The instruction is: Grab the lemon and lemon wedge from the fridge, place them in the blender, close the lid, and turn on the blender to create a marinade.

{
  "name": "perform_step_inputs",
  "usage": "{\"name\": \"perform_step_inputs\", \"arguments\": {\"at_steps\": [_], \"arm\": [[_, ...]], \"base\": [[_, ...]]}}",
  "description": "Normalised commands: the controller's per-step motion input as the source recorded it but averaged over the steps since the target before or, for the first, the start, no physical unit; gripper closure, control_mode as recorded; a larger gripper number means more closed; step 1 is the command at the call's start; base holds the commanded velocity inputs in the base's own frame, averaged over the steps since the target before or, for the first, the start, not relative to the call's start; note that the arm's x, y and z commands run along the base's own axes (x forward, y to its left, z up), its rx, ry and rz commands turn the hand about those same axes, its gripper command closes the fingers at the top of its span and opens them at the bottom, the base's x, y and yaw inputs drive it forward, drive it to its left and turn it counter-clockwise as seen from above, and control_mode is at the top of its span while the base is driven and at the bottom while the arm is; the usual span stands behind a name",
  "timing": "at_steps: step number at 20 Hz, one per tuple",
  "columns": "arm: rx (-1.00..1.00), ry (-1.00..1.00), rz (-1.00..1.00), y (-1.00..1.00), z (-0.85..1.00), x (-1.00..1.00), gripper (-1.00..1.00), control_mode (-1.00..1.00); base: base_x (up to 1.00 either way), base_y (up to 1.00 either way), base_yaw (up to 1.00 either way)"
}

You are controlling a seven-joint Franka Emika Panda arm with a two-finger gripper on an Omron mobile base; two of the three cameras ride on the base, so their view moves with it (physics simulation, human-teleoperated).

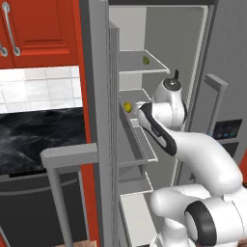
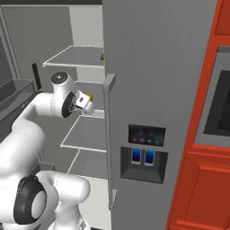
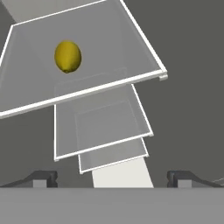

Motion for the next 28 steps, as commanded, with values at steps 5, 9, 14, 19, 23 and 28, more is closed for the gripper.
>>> {"name": "perform_step_inputs", "arguments": {"at_steps": [5,9,14,19,23,28], "arm": [[-0.06,0.0,0.0,0.07,-0.03,0.53,-1.0,-1.0],[-0.01,0.0,0.01,0.26,0.0,0.32,-1.0,-1.0],[0.0,0.0,0.05,0.31,-0.12,0.33,-1.0,-1.0],[0.0,0.0,0.04,0.17,-0.21,0.53,-1.0,-1.0],[0.0,0.0,0.02,0.03,-0.25,0.56,-1.0,-1.0],[0.0,0.0,0.0,0.0,-0.18,0.49,-1.0,-1.0]], "base": [[0.0,0.0,0.0],[0.0,0.0,0.0],[0.0,0.0,0.0],[0.0,0.0,0.0],[0.0,0.0,0.0],[0.0,0.0,0.0]]}}
